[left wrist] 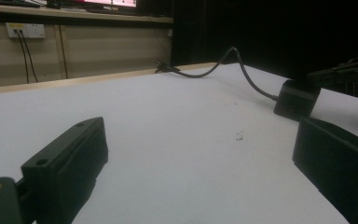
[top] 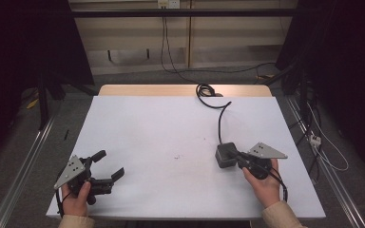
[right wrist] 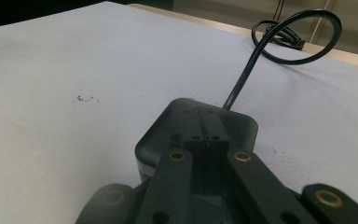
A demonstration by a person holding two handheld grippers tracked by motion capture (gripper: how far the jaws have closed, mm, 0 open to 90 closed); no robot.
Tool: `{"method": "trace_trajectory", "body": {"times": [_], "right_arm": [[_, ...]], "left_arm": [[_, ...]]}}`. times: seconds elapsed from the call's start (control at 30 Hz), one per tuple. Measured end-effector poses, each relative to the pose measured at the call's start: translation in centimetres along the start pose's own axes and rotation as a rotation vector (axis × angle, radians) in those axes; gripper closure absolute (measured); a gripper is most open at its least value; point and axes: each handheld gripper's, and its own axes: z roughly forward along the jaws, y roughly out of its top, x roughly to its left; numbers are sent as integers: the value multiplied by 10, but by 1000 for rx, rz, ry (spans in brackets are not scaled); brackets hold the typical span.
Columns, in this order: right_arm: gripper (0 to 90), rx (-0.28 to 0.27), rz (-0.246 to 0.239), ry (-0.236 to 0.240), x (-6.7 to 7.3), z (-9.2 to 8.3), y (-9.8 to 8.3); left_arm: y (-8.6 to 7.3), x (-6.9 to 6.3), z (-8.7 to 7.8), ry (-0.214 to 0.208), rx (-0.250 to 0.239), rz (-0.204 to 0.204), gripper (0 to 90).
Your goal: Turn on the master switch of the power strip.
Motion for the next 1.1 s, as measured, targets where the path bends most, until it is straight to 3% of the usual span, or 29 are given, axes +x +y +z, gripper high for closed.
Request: {"method": "trace_trajectory", "body": {"times": [1.1], "right_arm": [[900,10,-1,-1,0,0,1]], "left_arm": [[0,0,0,0,1,5,30]]}}
